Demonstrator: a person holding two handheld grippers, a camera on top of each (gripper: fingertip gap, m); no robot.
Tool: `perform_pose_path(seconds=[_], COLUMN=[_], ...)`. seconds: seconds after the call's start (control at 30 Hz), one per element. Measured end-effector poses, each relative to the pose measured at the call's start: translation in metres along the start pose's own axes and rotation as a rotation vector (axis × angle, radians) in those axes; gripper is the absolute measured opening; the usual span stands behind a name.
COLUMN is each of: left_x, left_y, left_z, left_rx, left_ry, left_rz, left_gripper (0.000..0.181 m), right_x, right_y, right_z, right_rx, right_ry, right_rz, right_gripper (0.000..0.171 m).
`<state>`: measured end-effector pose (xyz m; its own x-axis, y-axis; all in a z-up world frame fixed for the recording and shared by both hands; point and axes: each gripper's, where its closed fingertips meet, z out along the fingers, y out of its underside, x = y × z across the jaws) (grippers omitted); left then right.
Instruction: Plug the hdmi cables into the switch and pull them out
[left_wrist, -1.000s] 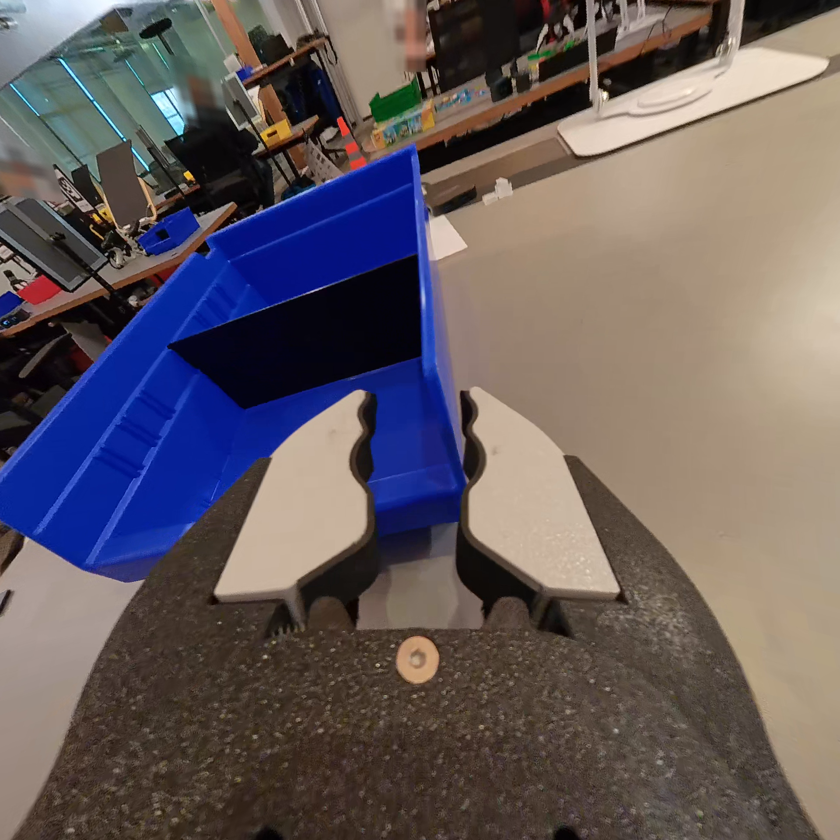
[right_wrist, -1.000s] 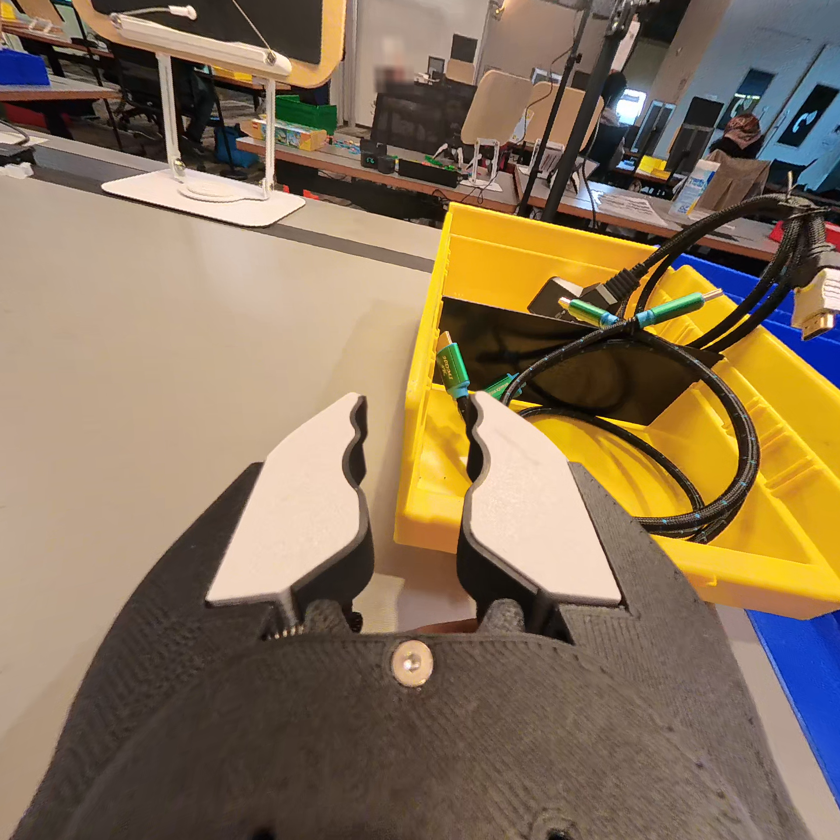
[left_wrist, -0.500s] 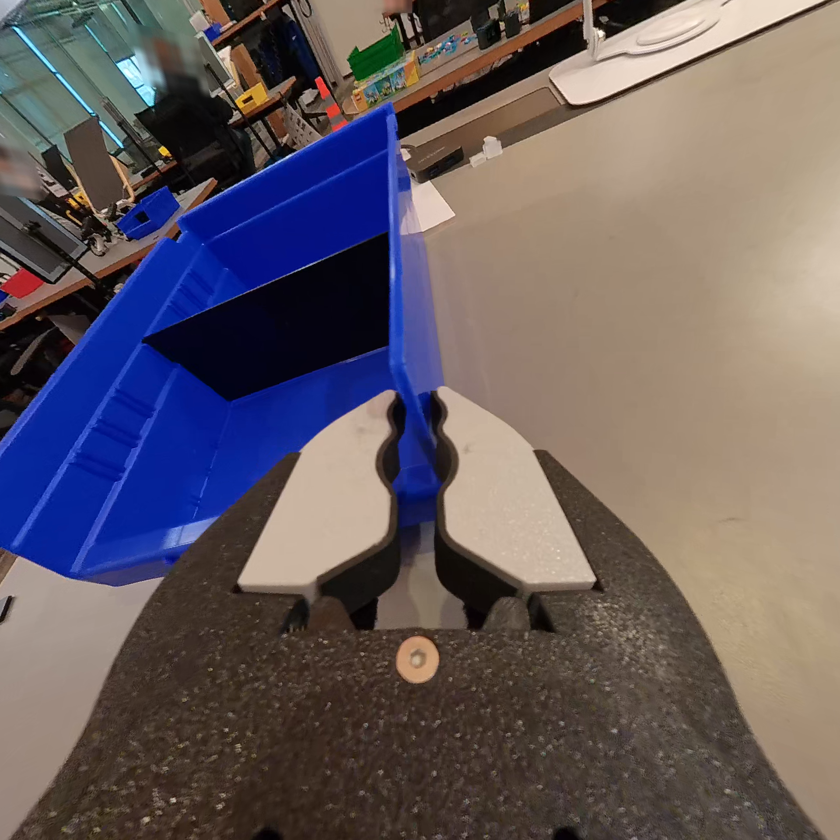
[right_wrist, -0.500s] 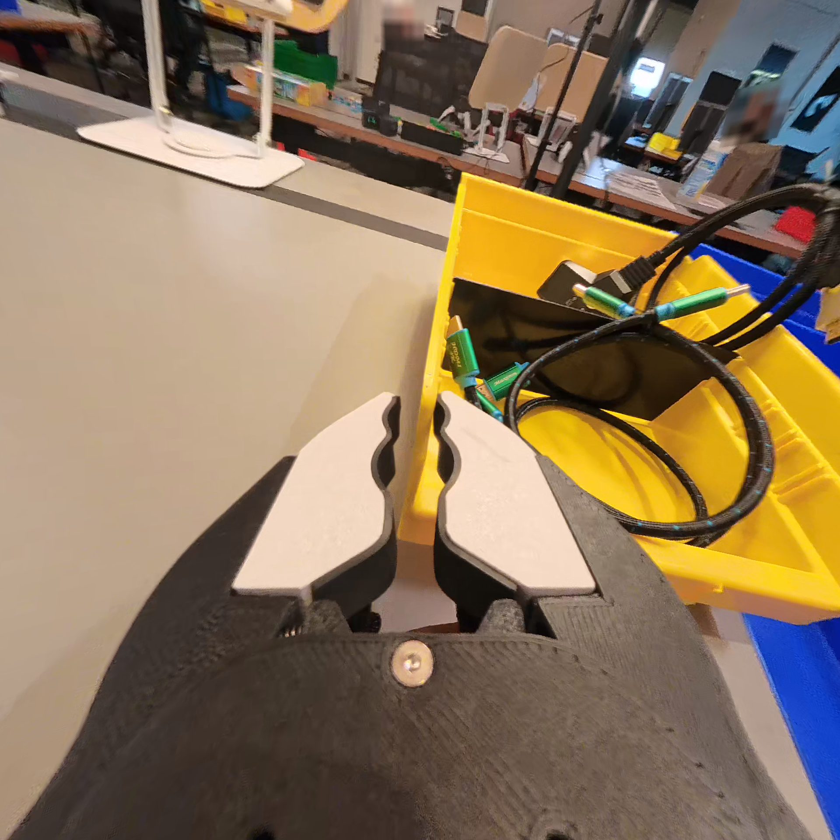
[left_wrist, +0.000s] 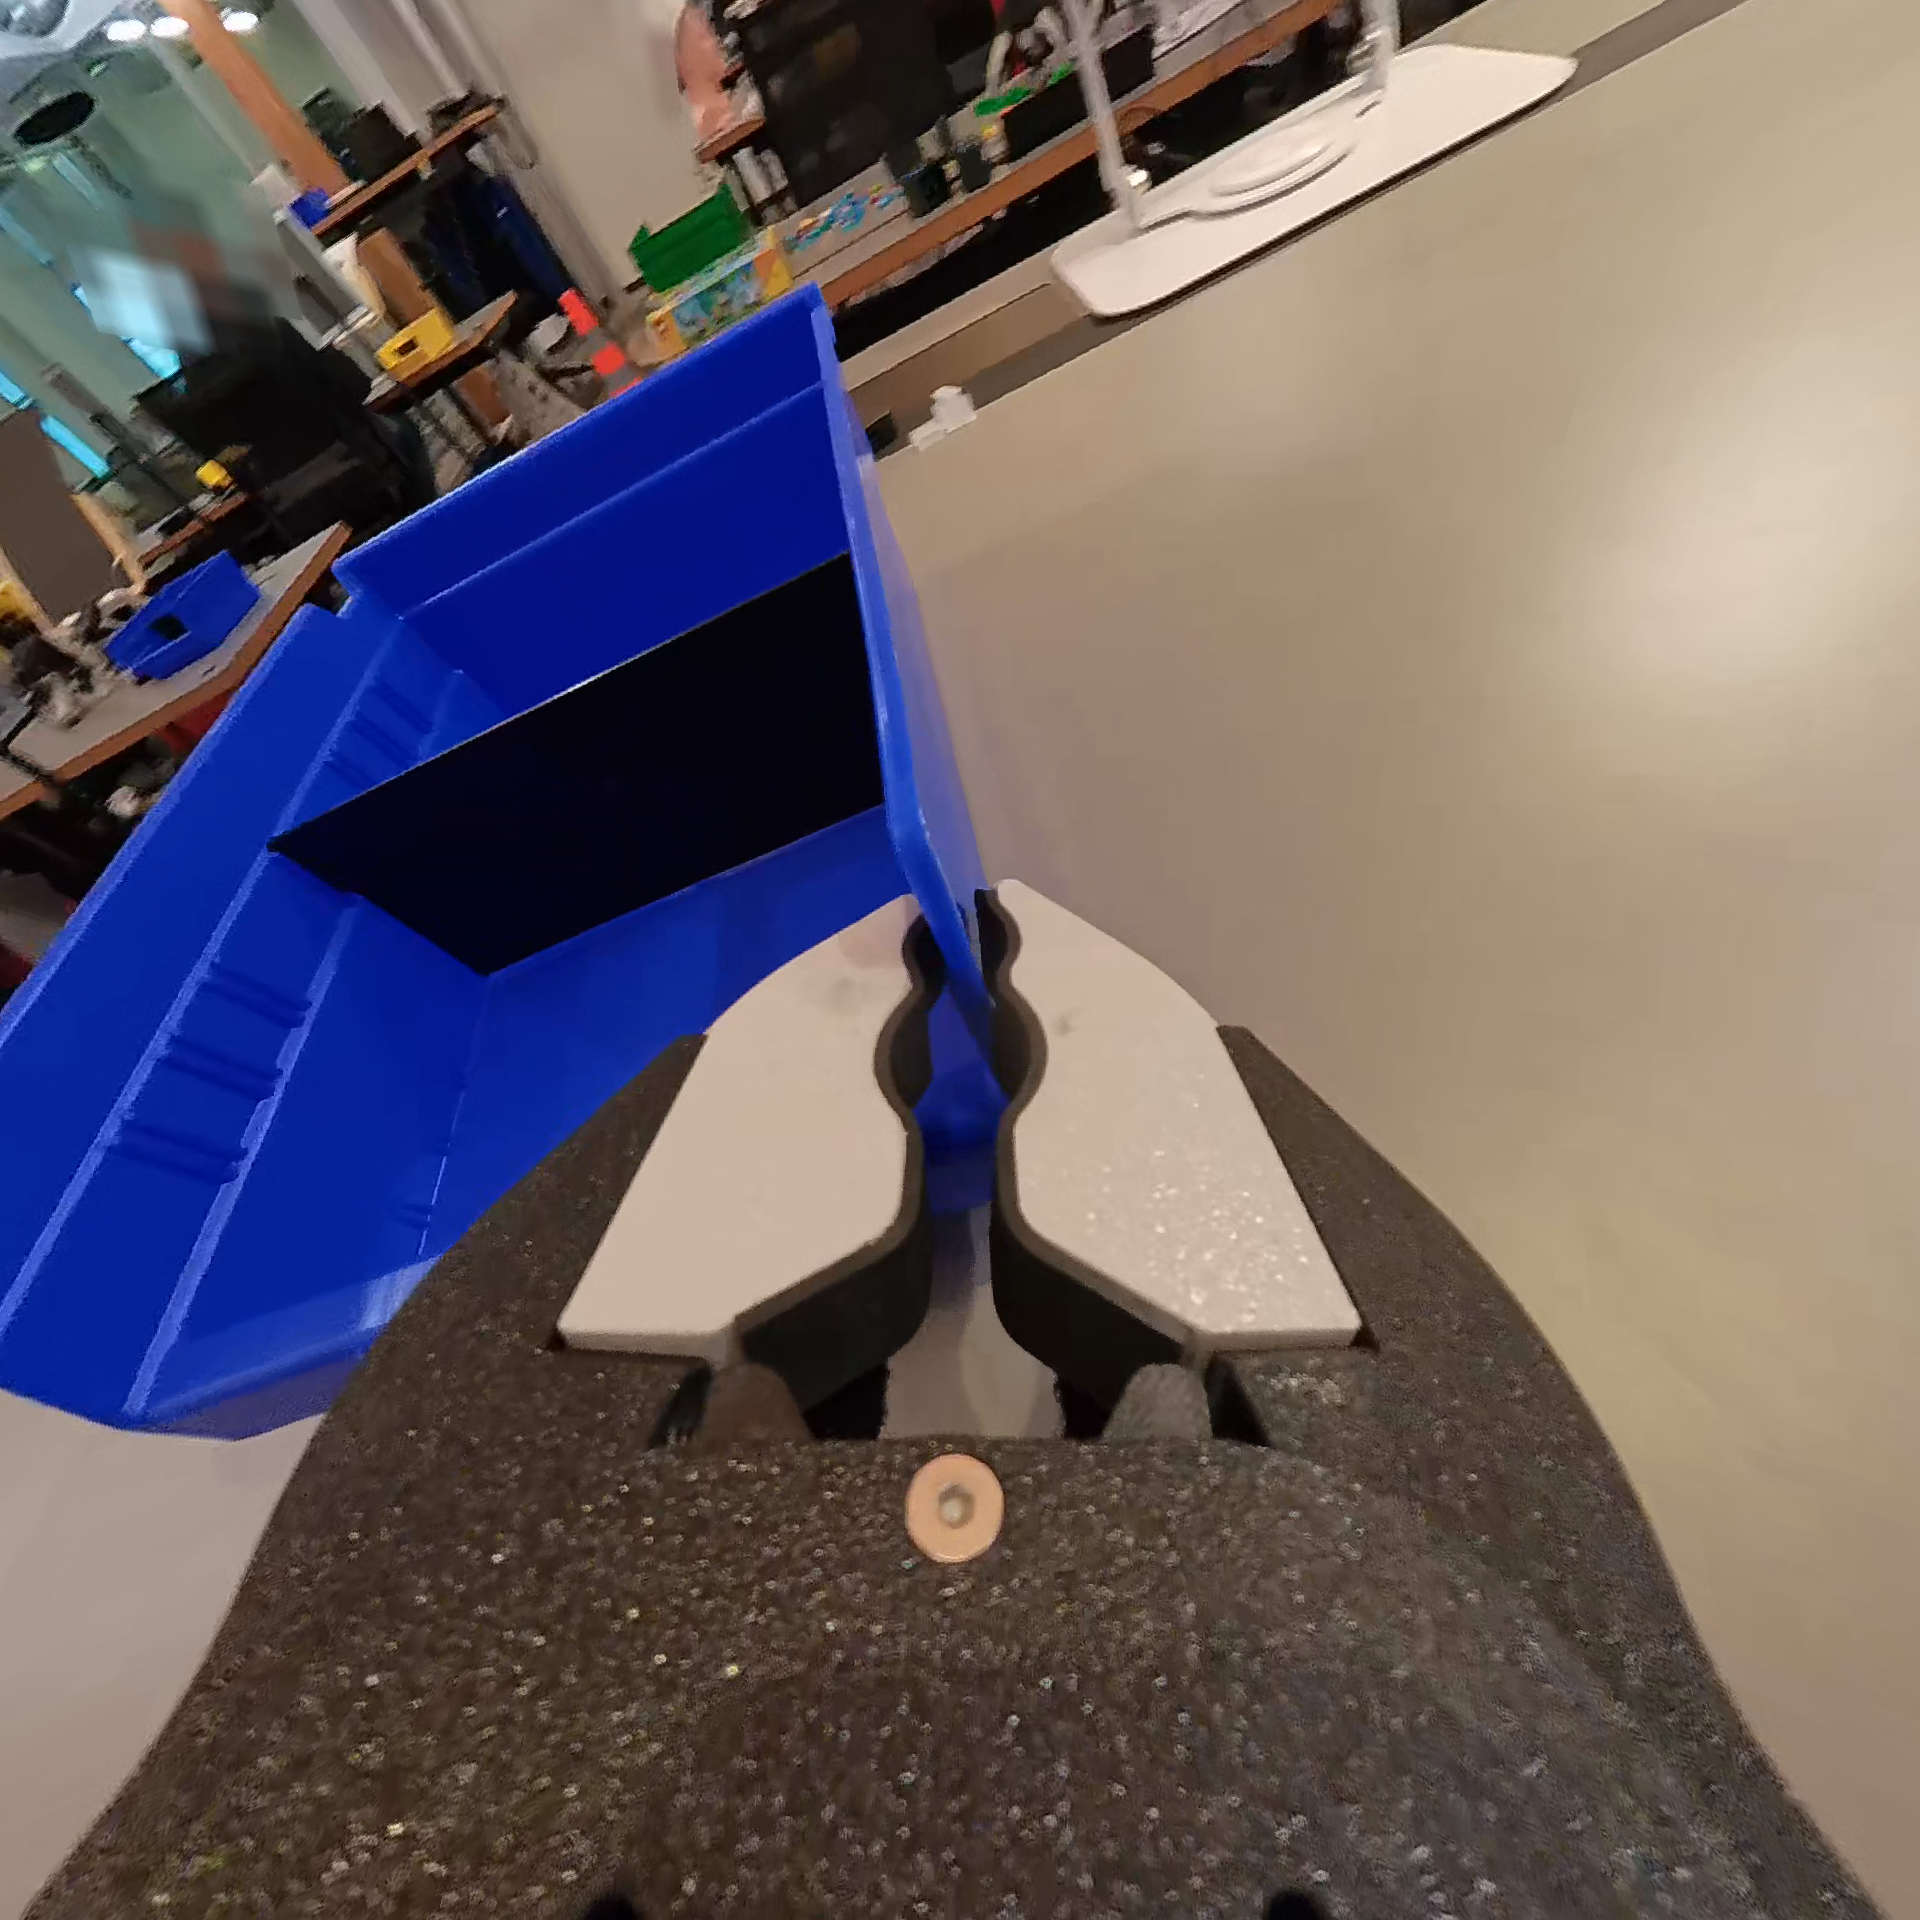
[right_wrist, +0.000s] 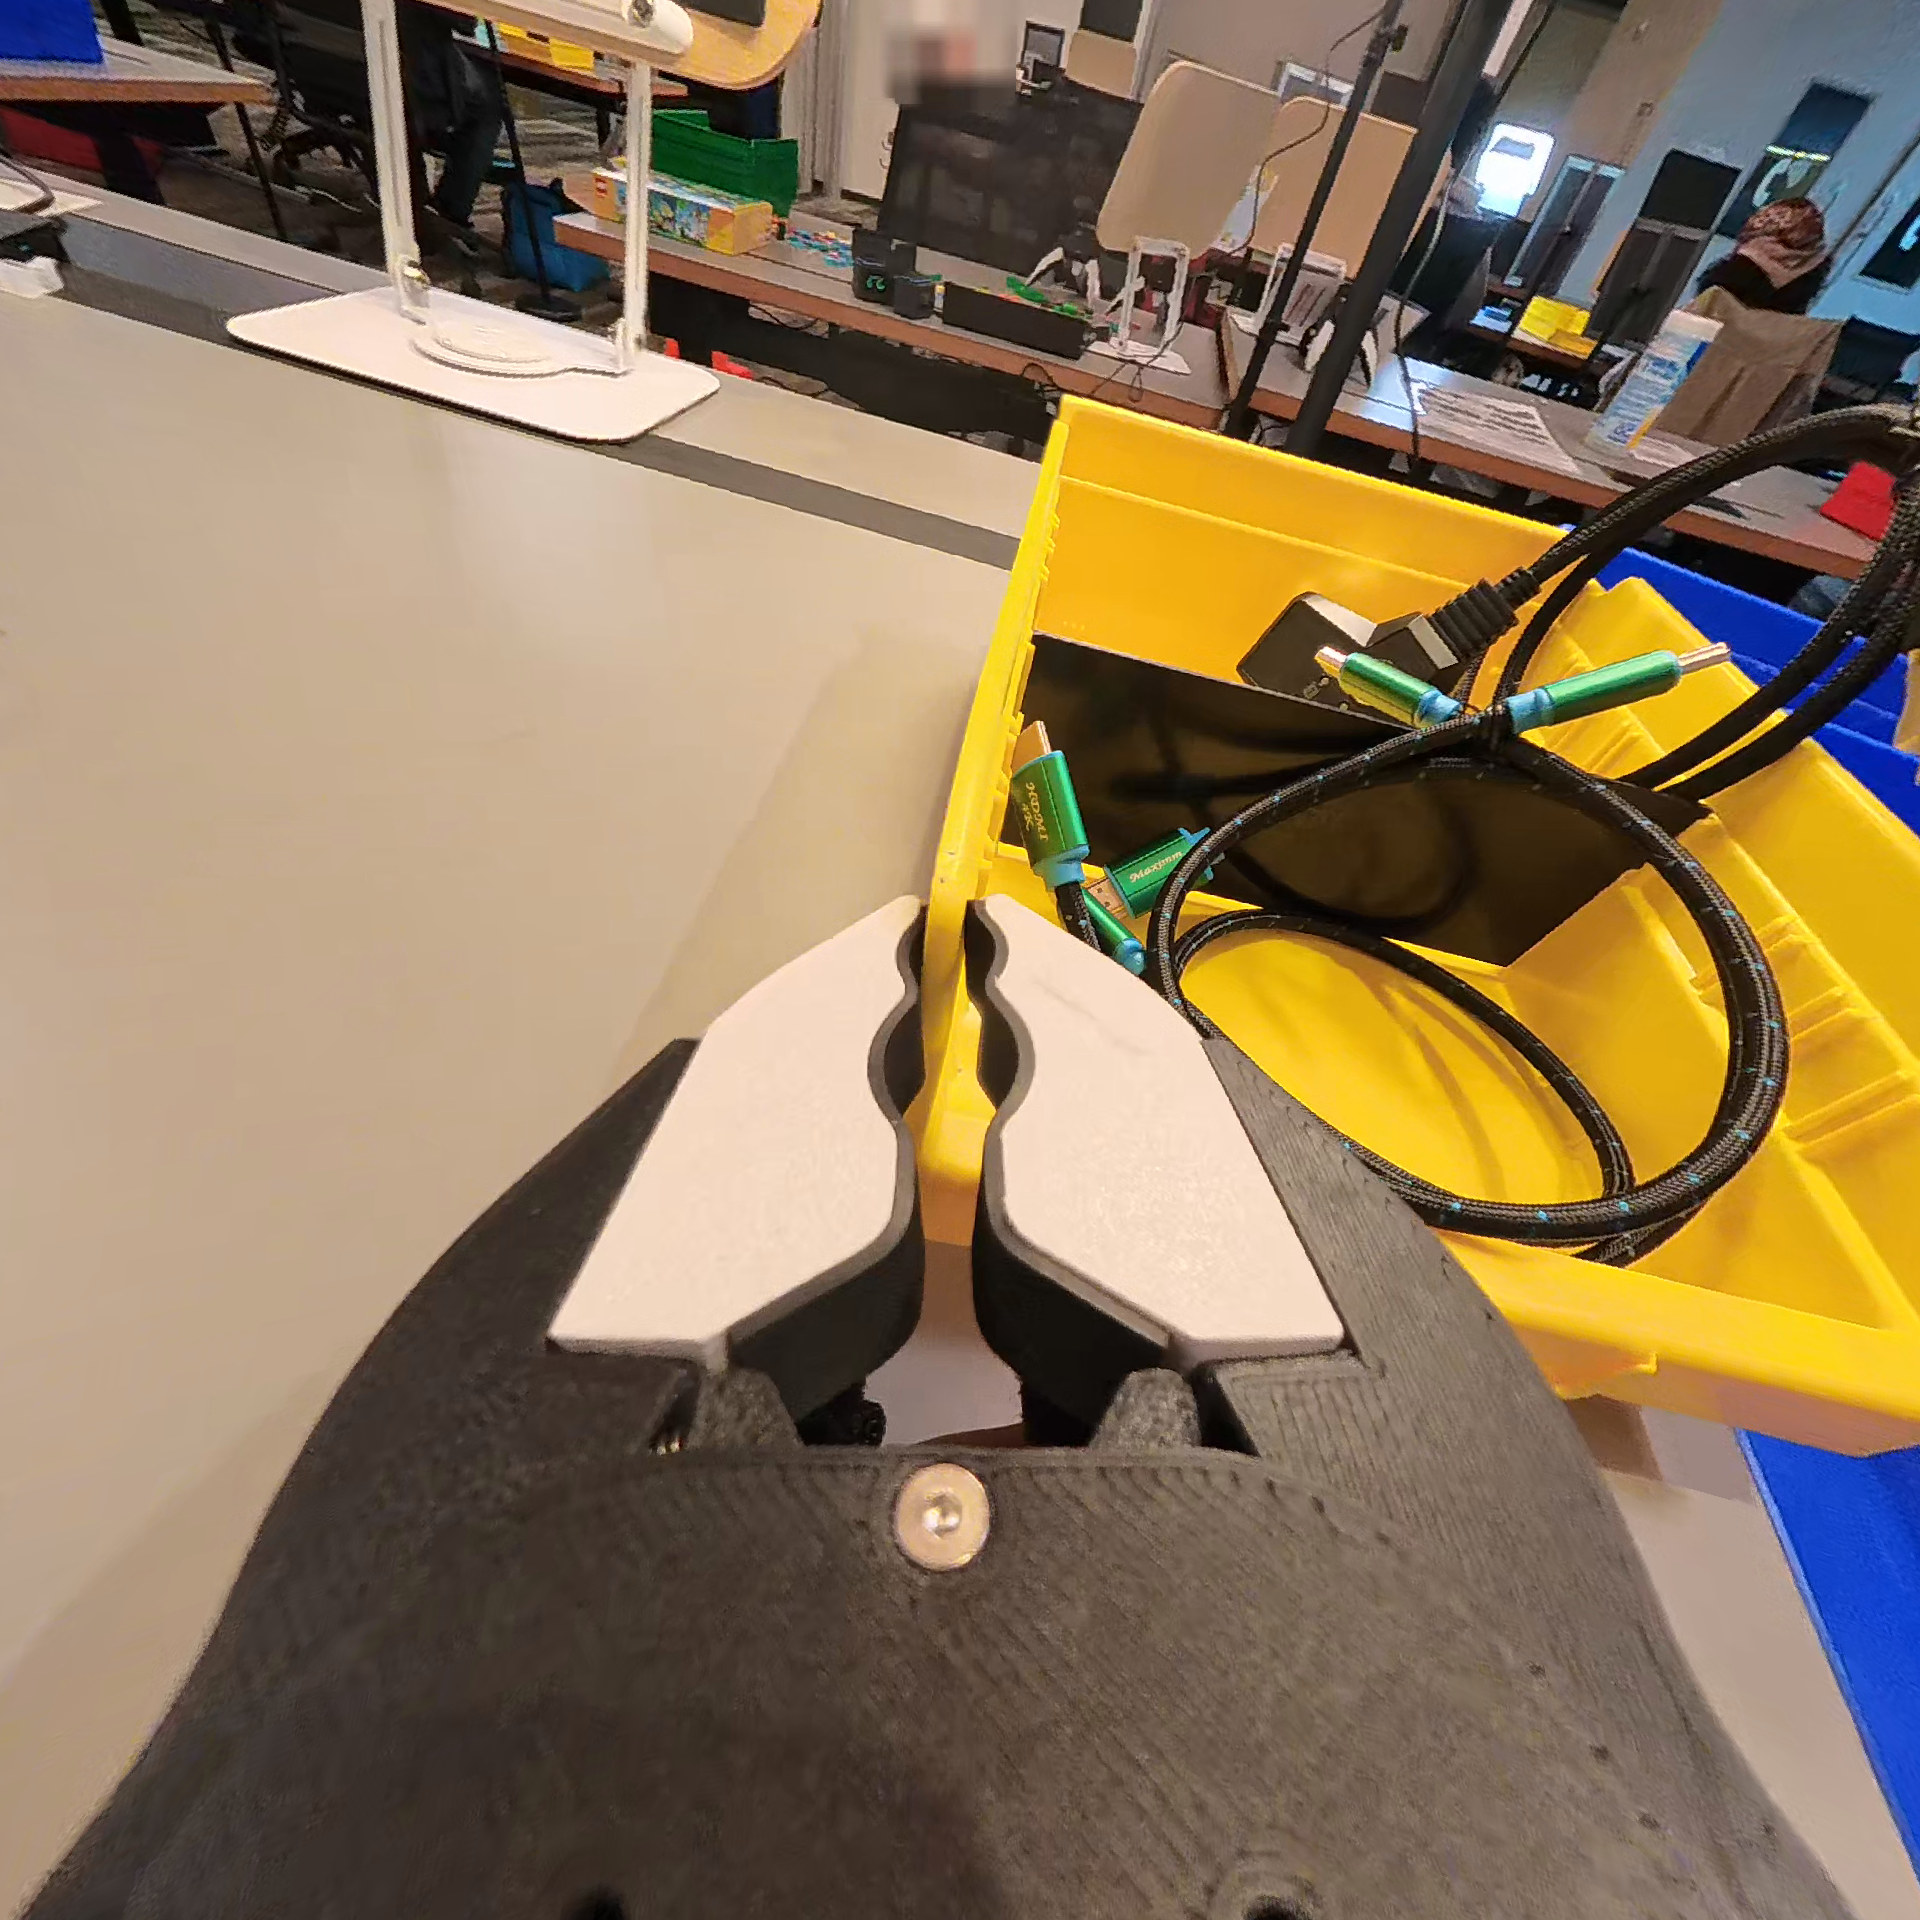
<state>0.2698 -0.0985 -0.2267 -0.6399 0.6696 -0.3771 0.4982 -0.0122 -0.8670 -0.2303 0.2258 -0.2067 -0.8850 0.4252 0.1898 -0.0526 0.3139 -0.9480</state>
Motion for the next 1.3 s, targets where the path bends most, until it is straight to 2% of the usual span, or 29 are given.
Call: perform_pose_path(seconds=[0.23,0.6,1.1,1.3], left_x=[0.041,0.096,0.119,0.126], left_y=[-0.009,-0.012,0.003,0.005], left_z=[-0.025,-0.077,-0.136,-0.149], left_rx=[0.126,0.298,0.307,0.289], left_ry=[0.217,0.697,1.293,1.429], left_rz=[0.144,0.259,0.293,0.302], left_gripper=[0.007,0.006,0.004,0.003], right_x=[-0.017,-0.064,-0.133,-0.152], right_y=[-0.004,-0.014,-0.025,-0.032], right_z=[0.003,0.006,0.003,0.015], right_rx=[0.019,0.050,0.007,-0.005], right_ry=[-0.099,-0.329,-0.897,-1.026], right_rz=[-0.024,-0.044,0.071,0.062], right_gripper=[0.008,0.009,0.010,0.011])
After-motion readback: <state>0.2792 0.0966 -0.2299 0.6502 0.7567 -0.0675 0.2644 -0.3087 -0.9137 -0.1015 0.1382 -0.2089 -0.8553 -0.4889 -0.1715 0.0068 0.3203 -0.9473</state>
